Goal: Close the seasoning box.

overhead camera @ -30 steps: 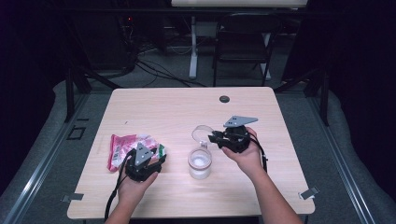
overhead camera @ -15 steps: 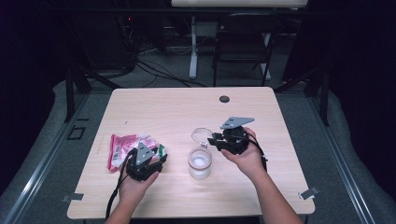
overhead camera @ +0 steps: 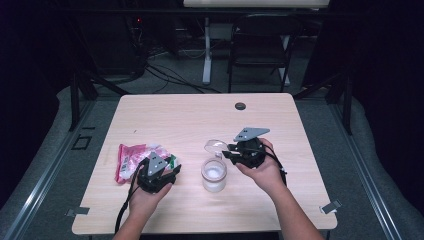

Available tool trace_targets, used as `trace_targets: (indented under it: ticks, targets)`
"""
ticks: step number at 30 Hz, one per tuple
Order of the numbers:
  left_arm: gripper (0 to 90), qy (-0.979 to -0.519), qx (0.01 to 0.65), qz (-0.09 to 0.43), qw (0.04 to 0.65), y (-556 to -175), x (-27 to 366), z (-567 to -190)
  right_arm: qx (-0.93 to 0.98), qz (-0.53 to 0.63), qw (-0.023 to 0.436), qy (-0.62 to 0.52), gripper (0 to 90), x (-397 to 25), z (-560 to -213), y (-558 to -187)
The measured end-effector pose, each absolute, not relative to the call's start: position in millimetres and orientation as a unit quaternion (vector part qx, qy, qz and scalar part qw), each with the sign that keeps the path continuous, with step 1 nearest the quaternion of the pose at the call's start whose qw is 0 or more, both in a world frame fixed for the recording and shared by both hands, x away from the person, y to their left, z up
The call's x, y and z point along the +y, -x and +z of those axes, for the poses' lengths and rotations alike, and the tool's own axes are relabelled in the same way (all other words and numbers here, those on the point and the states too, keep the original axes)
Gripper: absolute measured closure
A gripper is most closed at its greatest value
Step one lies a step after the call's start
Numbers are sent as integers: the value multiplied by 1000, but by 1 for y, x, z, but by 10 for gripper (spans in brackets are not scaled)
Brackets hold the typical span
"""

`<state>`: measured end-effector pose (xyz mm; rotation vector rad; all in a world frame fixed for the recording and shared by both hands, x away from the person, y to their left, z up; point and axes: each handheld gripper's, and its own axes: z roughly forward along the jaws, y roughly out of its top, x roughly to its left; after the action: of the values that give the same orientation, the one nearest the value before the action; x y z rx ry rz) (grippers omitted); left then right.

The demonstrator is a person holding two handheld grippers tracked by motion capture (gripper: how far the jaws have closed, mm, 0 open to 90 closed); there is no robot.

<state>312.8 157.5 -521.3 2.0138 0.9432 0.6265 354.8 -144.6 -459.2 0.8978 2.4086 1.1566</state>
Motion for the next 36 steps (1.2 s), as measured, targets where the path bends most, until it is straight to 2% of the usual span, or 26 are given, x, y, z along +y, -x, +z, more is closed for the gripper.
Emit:
trace_targets:
  ticks: [7,11,16,20,28,36]
  targets:
    - [556,-806,354,243,406,-312,150,-516,849,397,166,-306,659,-143,-457,-349]
    - [632,-808,347,231,417,-310,146,-511,853,392,165,-301,648,-143,-456,-347]
    - [779,-820,324,225,415,-305,133,-503,853,393,169,-298,635,-142,-456,-342]
    - [843,-832,307,211,412,-302,120,-499,856,390,172,-293,624,-141,-455,-339]
    - [899,-833,300,192,423,-302,108,-490,864,384,171,-277,599,-140,-454,-334]
    - [900,-837,295,175,426,-306,101,-484,873,373,167,-264,566,-138,-455,-331]
